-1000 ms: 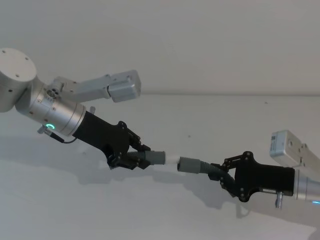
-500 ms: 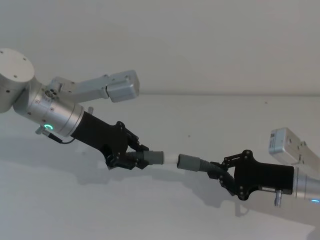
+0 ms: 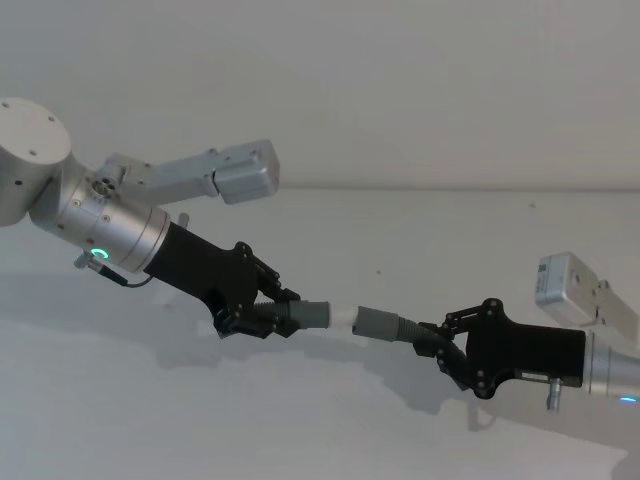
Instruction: Use both hands to pick up one end of the pipe from the table, align the ends, and insert them.
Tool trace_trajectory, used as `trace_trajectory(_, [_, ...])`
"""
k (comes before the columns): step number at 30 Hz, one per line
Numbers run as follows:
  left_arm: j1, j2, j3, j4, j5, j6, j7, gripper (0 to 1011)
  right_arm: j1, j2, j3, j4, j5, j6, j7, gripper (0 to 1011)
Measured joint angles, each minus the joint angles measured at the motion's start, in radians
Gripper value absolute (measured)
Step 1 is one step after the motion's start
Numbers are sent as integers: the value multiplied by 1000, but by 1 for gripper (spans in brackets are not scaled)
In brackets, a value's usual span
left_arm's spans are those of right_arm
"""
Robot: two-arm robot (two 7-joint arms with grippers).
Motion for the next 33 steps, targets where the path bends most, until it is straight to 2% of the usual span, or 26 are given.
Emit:
trace_trajectory(15, [-12,-24,18,35,-14,-28,-17,346,13,-2,-14,6,9,7,-7,133])
trace_trajectory(33, [-20,-23,30,39,-23,-28,-11,346,29,-6,-29,12,17,19,-14,133])
